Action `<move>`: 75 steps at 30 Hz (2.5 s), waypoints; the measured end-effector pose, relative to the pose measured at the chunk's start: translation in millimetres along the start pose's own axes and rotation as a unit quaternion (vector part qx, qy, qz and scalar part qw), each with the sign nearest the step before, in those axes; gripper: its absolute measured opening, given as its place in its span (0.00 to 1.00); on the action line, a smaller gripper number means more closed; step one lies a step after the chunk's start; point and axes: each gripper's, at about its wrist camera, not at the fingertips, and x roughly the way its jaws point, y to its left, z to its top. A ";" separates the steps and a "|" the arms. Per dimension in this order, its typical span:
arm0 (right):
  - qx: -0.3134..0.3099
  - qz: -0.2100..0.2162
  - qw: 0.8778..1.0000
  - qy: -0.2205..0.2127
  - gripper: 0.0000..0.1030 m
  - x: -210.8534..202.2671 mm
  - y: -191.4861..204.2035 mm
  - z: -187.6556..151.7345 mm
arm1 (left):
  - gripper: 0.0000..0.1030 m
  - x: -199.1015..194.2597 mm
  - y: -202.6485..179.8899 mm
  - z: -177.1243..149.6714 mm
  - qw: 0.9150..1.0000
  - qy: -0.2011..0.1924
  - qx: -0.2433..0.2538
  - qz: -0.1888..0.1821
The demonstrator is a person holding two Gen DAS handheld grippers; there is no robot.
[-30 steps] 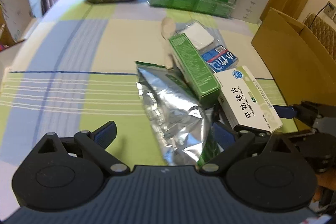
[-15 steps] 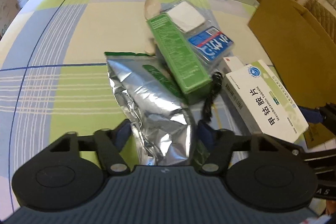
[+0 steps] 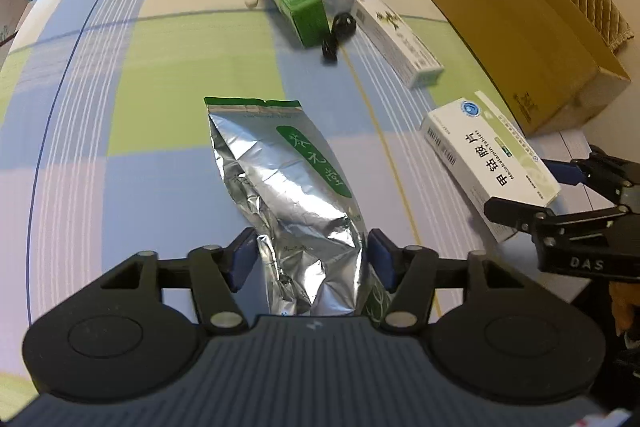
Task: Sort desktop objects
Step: 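Grasp the silver foil tea bag with the left tool while the right tool grasps the white medicine box, then lift the foil bag and the medicine box off the table with both tools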
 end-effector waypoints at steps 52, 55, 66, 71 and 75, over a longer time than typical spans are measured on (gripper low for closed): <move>0.016 -0.012 1.000 0.010 0.66 26.0 1.1 3.2 | 0.45 21.8 -26.6 10.0 0.996 0.015 0.043 0.079; 0.018 -0.013 1.000 -0.001 0.66 13.7 1.5 1.4 | 0.44 15.4 -32.0 7.4 0.996 0.013 0.048 0.076; 0.042 -0.009 0.999 -0.023 0.66 -19.7 -2.4 0.9 | 0.44 -1.5 -54.5 0.9 0.996 0.003 0.059 0.066; 0.044 -0.010 0.998 -0.031 0.66 -28.1 -2.7 3.1 | 0.44 -8.6 -60.9 2.4 0.996 -0.004 0.066 0.064; 0.045 -0.011 0.998 -0.035 0.66 -33.8 -4.0 4.0 | 0.44 -12.9 -64.5 4.7 0.996 -0.008 0.069 0.062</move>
